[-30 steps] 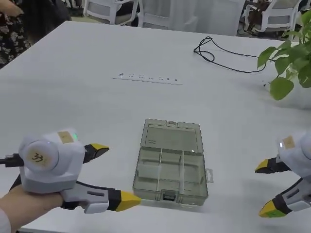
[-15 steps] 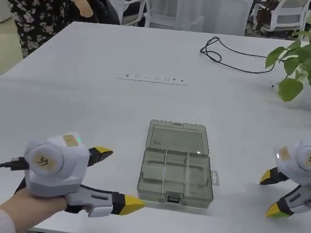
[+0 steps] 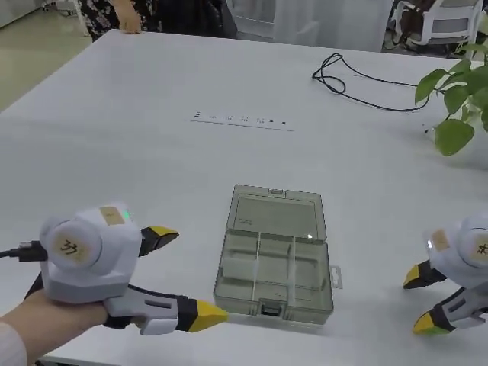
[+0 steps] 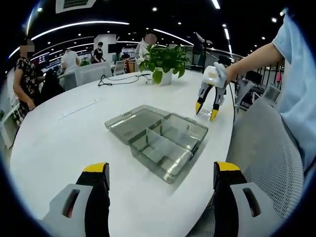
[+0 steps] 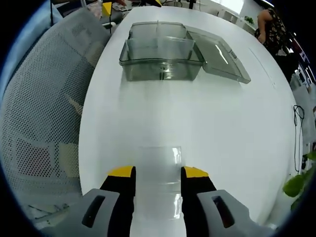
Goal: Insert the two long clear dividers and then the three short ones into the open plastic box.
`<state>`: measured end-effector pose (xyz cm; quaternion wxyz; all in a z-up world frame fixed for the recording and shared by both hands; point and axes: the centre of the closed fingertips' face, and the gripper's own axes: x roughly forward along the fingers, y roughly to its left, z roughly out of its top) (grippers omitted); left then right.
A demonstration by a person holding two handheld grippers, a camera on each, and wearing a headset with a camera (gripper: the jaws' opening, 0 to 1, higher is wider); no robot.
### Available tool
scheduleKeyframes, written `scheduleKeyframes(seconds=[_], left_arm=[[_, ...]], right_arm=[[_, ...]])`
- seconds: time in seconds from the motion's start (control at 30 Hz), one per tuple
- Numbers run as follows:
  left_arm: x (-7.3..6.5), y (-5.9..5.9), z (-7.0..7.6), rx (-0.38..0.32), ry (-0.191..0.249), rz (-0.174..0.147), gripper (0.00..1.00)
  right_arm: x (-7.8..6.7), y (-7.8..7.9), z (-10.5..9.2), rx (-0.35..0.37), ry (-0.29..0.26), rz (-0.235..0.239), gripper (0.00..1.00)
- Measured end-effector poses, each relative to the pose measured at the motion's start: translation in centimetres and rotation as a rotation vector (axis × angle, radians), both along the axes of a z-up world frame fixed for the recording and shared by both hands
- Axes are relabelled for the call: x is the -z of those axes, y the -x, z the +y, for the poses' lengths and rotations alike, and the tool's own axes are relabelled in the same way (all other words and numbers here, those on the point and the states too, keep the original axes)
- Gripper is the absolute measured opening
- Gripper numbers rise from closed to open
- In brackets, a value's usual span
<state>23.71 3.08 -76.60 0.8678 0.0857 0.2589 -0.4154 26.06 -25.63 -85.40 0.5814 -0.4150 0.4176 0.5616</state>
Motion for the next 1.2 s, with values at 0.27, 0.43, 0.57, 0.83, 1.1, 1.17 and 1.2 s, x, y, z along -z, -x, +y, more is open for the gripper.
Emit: scheduleKeyframes(seconds=[0.27, 0.43, 0.57, 0.83, 1.1, 1.17, 1.2], left_arm=[[-0.2, -0.3, -0.1, 0.008, 0.003, -0.008, 0.88], [-0.3, -0.3, -0.1, 0.007, 0.008, -0.010, 0.88], [-0.2, -0.2, -0.1, 0.003, 0.015, -0.008, 0.88], [-0.2, -0.1, -0.6, 0.009, 0.021, -0.005, 0.87], [-0.4, -0.6, -1.1, 0.014, 0.033, -0.001, 0.87], [-0.5, -0.7, -1.2, 0.006, 0.048, 0.006, 0.87], [-0.6, -0.7, -1.3, -0.001, 0.061, 0.013, 0.87]], right_arm=[[0.1, -0.1, 0.0, 0.006, 0.037, -0.003, 0.33], [0.1, 0.0, 0.1, 0.018, 0.044, 0.001, 0.32], [0.1, 0.3, 0.4, 0.026, 0.041, 0.001, 0.32], [-0.5, 0.5, 1.3, 0.029, 0.012, -0.012, 0.32], [-2.4, 0.3, 3.5, 0.022, -0.055, -0.056, 0.32], [-3.0, 0.2, 4.1, 0.021, -0.067, -0.069, 0.32], [-3.4, 0.0, 4.4, 0.027, -0.074, -0.080, 0.32]])
